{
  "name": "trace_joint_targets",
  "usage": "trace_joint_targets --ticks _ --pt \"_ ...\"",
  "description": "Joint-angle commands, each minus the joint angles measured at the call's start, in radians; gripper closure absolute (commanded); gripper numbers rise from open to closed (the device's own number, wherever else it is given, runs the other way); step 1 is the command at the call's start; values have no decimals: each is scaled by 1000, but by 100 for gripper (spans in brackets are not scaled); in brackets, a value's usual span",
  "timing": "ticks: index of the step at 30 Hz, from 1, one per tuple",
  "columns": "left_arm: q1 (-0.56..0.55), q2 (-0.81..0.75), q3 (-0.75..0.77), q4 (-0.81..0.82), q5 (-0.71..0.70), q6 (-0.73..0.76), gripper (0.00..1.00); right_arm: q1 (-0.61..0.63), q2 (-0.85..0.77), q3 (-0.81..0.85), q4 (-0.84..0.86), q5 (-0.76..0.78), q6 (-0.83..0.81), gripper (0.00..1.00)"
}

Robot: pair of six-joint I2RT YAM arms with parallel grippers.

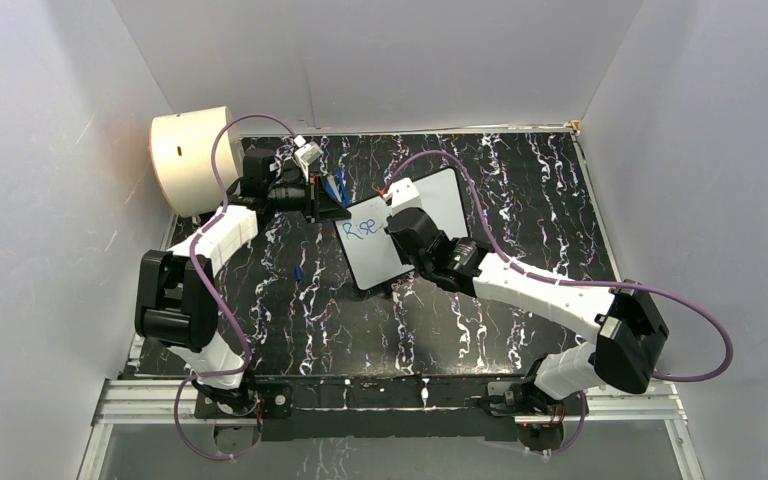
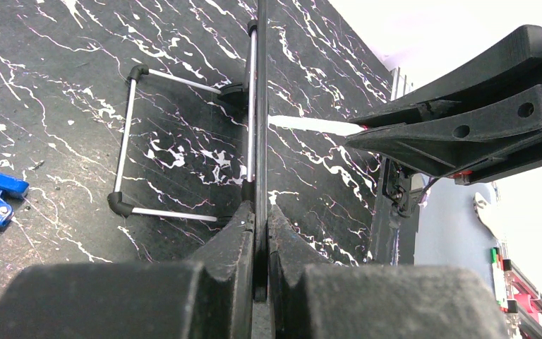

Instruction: Write a sentence on the whiteboard

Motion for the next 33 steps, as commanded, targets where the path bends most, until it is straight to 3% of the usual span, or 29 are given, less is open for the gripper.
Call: trace_joint_targets --ticks 1,33 --pt "-5 -43 18 -23 37 13 100 -6 -25 -11 79 24 -22 100" --pt "-5 -40 19 -24 44 10 100 -8 -14 10 152 68 -71 100"
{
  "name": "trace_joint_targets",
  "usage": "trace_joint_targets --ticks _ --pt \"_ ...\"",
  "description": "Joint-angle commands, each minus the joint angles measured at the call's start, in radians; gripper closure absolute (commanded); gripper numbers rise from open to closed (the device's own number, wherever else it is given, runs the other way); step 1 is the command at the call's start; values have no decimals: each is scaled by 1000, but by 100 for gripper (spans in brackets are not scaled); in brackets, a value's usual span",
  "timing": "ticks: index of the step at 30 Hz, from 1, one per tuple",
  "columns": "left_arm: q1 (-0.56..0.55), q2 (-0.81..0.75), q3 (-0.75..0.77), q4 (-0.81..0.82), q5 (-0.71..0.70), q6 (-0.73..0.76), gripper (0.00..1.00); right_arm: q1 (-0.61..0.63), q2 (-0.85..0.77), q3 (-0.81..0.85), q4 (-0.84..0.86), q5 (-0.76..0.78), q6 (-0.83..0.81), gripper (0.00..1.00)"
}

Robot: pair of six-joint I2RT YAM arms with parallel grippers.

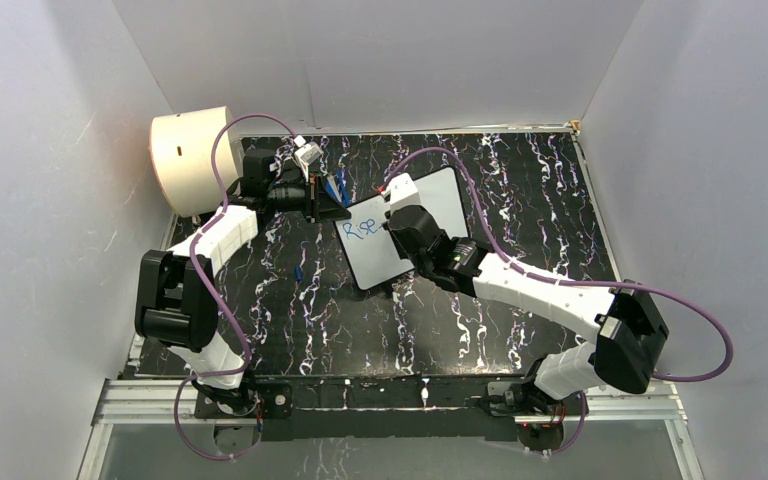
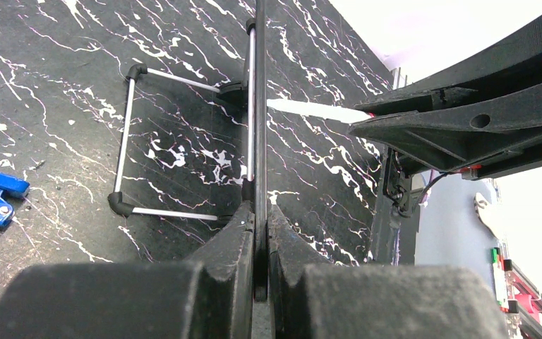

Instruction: Write a sentence on the whiteboard

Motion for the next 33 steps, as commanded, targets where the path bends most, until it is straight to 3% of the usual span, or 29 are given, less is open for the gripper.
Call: trace_joint_targets --ticks 1,33 --pt "-5 -41 18 -24 45 9 100 -8 -14 10 75 44 -14 100" --pt "-5 -38 24 -38 24 16 100 -16 -86 -18 14 23 -7 100"
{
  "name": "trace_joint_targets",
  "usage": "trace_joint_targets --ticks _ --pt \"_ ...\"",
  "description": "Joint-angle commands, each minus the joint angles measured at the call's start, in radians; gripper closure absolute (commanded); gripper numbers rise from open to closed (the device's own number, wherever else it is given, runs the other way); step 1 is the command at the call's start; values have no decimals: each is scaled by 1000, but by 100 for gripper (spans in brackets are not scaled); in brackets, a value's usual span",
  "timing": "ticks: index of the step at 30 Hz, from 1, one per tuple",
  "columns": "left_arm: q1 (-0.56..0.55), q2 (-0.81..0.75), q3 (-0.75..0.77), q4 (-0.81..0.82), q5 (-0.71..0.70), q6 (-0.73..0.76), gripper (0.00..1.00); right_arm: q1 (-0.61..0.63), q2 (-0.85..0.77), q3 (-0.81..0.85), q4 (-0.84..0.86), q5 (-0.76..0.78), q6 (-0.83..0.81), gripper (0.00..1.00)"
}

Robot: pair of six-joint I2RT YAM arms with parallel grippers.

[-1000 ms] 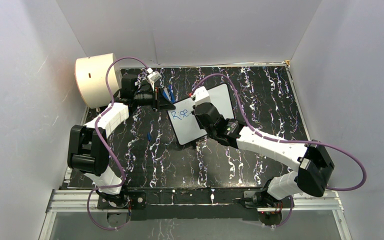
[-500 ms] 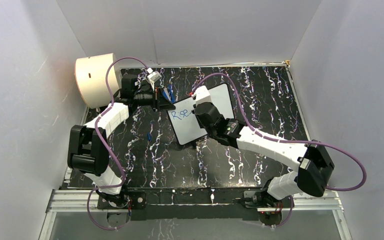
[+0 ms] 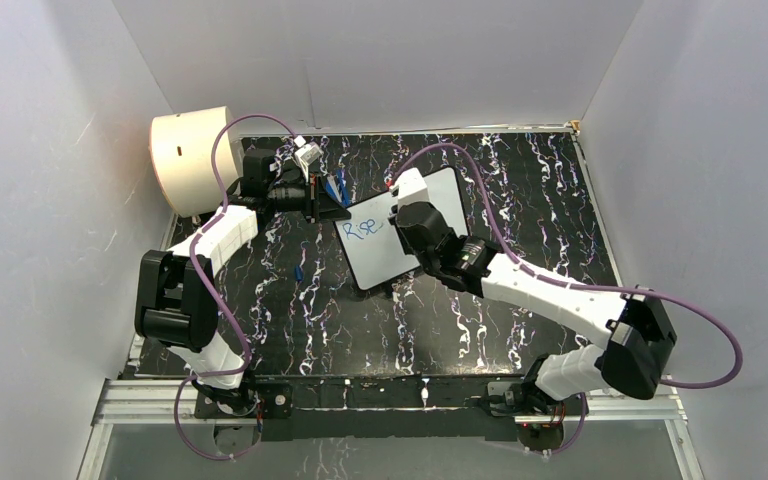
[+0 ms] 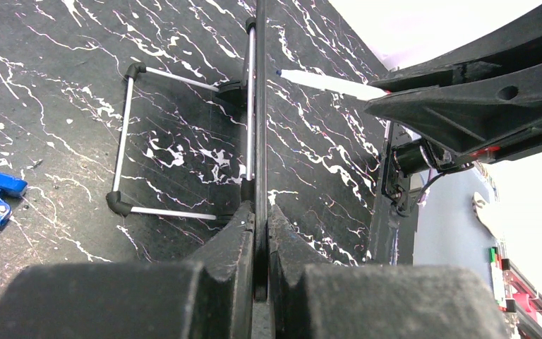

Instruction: Write a sentence on the whiteboard

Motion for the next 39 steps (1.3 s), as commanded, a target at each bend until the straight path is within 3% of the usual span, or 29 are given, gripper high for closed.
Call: trace_joint_targets --ticks 1,39 --pt "-5 -38 22 -34 21 17 100 -3 -55 -20 14 0 -11 100" --pt "-5 -34 25 -38 32 18 100 -29 6 -36 54 -34 -4 100"
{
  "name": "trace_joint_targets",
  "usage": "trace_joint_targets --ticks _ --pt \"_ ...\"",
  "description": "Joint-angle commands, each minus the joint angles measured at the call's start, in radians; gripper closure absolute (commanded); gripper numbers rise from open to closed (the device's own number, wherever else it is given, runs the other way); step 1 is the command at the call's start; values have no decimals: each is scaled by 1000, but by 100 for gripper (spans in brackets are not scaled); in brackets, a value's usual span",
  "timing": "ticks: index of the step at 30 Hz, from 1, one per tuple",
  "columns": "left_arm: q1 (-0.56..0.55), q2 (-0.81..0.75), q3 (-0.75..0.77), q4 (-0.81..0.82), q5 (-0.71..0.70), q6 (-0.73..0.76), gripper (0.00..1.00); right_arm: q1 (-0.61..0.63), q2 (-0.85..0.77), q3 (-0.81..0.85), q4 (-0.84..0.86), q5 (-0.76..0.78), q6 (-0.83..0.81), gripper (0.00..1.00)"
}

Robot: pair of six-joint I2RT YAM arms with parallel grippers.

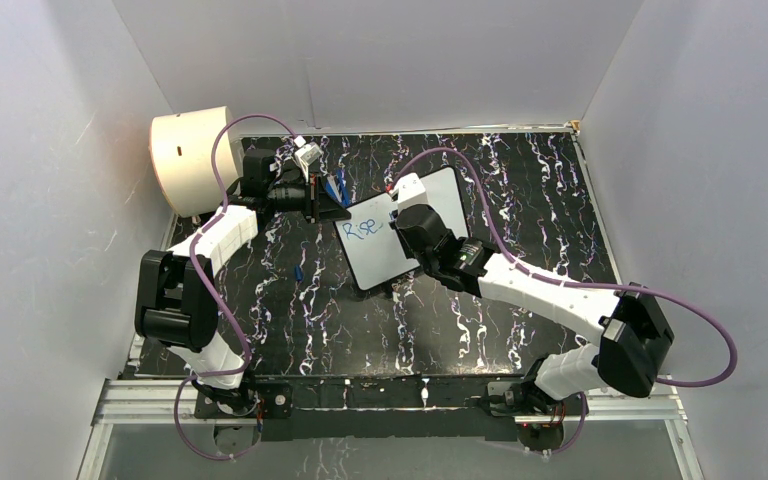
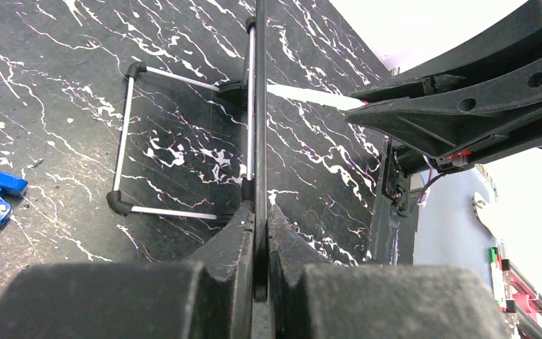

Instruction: Write a sentence on the whiteboard

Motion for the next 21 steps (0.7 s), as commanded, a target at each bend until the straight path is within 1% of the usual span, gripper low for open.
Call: trace_joint_targets --ticks 1,11,21 --pt "-4 -35 24 -35 33 17 100 -10 -2 -4 49 4 -5 100" --pt "-4 -33 25 -35 35 17 100 -21 -16 -2 32 45 -5 100" --pt "-5 -32 25 -36 35 15 100 -26 -21 -1 56 57 -14 100"
